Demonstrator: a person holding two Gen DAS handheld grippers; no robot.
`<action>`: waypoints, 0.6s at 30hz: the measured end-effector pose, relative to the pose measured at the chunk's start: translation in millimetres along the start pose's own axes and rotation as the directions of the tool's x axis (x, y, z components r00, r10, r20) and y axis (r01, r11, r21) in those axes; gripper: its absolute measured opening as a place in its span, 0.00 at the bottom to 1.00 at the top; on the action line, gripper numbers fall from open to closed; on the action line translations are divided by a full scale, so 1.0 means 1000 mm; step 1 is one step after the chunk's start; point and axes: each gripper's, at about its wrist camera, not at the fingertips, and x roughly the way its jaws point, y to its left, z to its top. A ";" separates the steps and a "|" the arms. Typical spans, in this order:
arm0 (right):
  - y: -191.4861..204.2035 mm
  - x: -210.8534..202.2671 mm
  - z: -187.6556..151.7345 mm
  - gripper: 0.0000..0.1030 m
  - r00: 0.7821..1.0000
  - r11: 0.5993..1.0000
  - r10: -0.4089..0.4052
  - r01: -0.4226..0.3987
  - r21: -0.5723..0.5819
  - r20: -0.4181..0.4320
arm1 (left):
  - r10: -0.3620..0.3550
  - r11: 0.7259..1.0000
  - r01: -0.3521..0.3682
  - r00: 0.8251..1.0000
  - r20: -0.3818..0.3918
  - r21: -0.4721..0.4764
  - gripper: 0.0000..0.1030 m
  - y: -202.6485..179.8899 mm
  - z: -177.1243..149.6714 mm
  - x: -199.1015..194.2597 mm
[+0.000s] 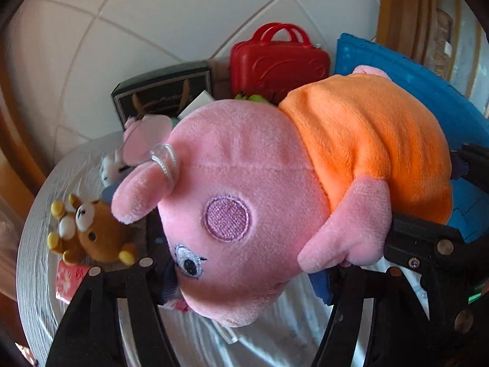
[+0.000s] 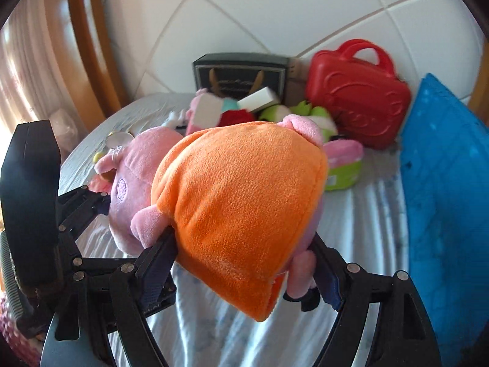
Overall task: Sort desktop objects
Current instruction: 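Carry the pig plush with both tools into the blue bin and release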
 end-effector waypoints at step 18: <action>-0.271 -0.245 -0.036 0.79 0.861 0.855 -0.458 0.357 0.375 0.223 | -0.348 0.864 0.259 0.927 0.141 0.431 0.66 -0.313 0.162 -0.063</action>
